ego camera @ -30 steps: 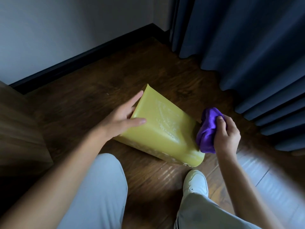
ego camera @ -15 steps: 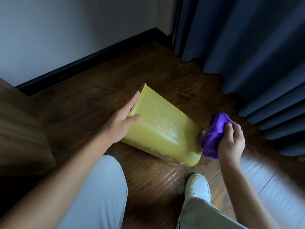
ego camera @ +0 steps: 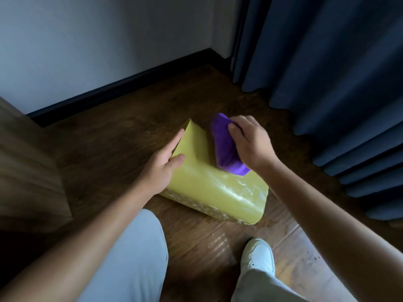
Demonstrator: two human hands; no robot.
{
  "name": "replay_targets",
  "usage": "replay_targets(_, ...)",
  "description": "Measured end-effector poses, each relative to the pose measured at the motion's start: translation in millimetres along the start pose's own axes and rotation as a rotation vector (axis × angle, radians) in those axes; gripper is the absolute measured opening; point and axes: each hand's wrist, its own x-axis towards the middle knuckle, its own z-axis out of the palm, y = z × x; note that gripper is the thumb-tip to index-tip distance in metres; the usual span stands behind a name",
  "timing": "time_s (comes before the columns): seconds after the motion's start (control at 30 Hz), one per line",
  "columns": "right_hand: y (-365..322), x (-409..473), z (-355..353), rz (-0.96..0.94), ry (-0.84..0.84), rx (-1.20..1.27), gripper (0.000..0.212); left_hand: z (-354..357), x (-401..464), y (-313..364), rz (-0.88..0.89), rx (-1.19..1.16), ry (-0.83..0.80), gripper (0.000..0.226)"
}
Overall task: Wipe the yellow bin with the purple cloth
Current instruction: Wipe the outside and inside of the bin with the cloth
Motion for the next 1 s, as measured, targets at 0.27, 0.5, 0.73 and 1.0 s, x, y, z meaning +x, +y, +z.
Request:
replay_targets(0.27, -29, -29, 73, -0.084, -0.083, -0.16, 0.064, 3, -3, -2, -0.034, 0.03, 0.115, 0.063)
replay_targets(0.5, 10, -49, 71, -0.023, 0.033, -0.207, 0.062, 2, -2, -5, -0.01, 0.071, 0.144, 0.058)
replay_targets(0.73, 78, -94, 53, 0.254, 0.151, -0.233, 0.064, -3, 0, -3, -0.028, 0.086, 0.097, 0.051)
replay_targets(1.0, 111, -111, 29, 0.625, 0.171, -0.201, 0.057, -1, 0, -1, -0.008, 0.082, 0.083, 0.051)
